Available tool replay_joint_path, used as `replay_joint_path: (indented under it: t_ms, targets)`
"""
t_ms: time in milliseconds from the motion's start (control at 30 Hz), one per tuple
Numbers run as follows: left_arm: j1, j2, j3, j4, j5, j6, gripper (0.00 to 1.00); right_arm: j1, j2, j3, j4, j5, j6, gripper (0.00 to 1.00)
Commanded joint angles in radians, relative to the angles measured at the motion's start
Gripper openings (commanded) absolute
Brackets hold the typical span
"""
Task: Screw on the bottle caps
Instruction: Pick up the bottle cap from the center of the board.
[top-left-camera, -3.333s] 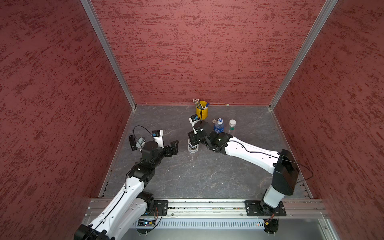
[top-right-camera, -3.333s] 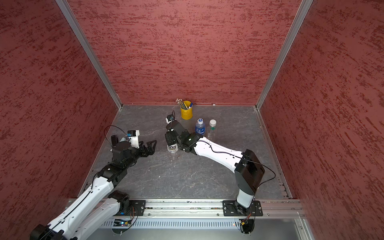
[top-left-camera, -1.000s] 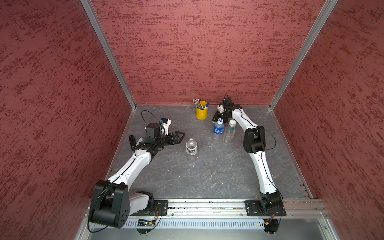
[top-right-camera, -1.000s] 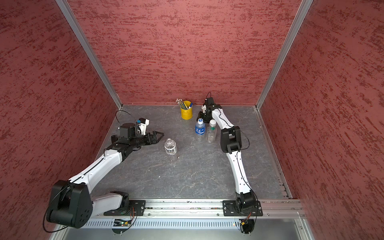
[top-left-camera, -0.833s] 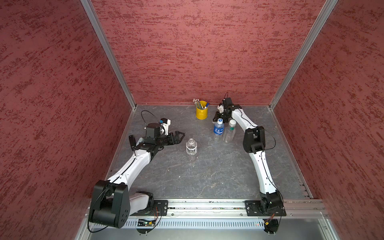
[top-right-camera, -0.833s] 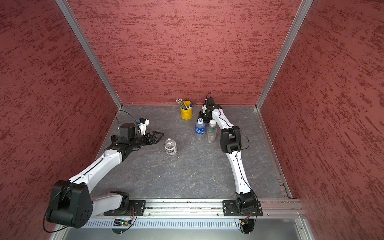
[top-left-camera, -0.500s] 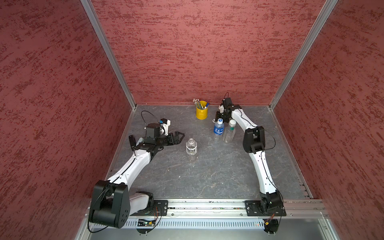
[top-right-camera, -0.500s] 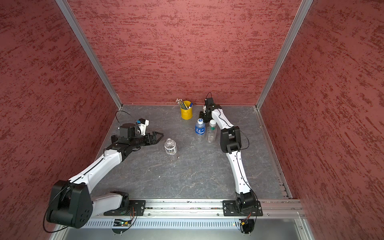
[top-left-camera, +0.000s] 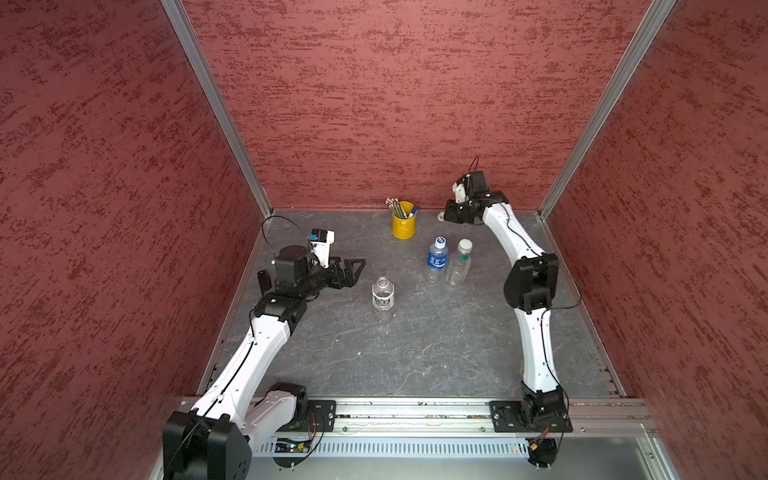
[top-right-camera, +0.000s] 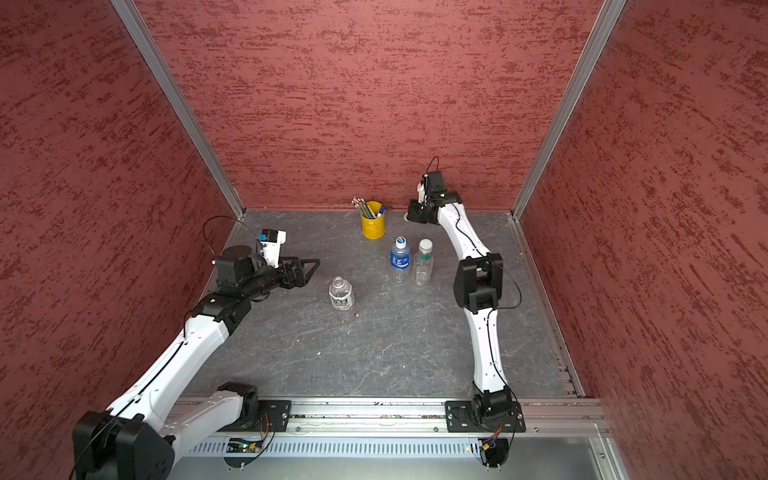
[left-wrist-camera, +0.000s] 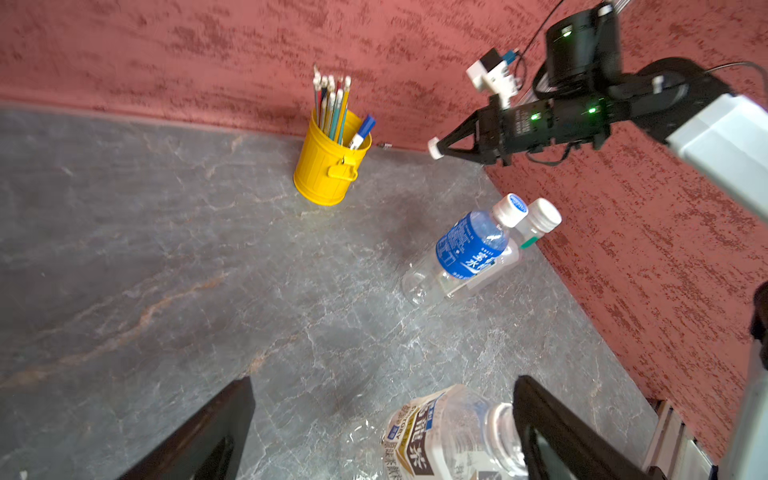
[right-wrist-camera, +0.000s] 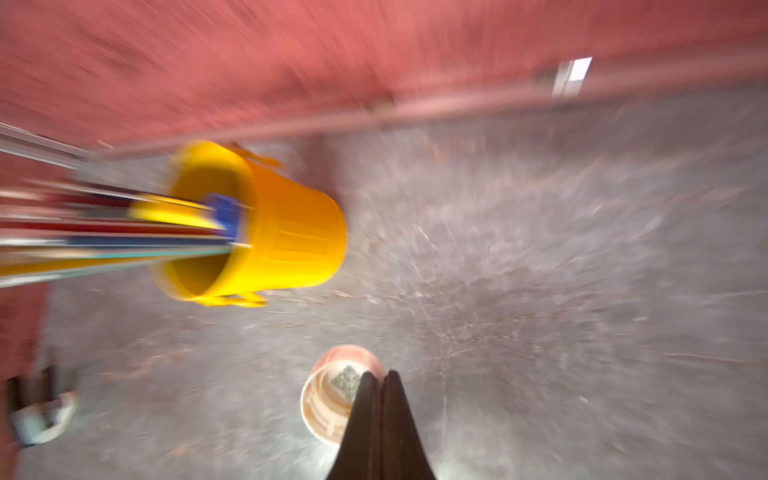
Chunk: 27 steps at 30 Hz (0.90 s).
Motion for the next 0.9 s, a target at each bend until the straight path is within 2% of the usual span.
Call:
replay_joint_path:
  t_ms: [0, 133, 233, 400, 500, 567, 800, 867]
  targets:
    - [0.001, -0.052, 0.025, 0.034, 0.047, 0.118, 1.0, 0.005, -0.157, -0.017, -0.06, -0.086, -0.034, 0.0]
    - [-0.041, -0.134, -0.026, 0.165, 0.139, 0.283, 1.0, 0.066, -0.31, -0.105, -0.111, -0.22, -0.059, 0.0]
    - [-0.091, -0.155, -0.039, 0.267, 0.152, 0.345, 1.0, 0.145, -0.42, -0.217, -0.081, -0.293, -0.061, 0.0]
    - [-0.167, -0.138, -0.063, 0.447, 0.311, 0.512, 1.0, 0.285, -0.58, -0.481, 0.202, -0.454, 0.044, 0.0]
    - [-0.172, -0.122, -0.062, 0.482, 0.363, 0.595, 1.0, 0.345, -0.649, -0.635, 0.439, -0.557, 0.152, 0.0]
    - [-0.172, -0.129, -0.064, 0.503, 0.396, 0.646, 1.0, 0.371, -0.666, -0.672, 0.49, -0.593, 0.174, 0.0]
    - [-0.154, -0.143, 0.009, 0.403, 0.457, 0.752, 0.82, 0.385, -0.715, -0.818, 0.69, -0.735, 0.273, 0.0]
    - [-0.13, -0.135, 0.014, 0.405, 0.483, 0.744, 0.75, 0.387, -0.729, -0.846, 0.737, -0.77, 0.294, 0.0]
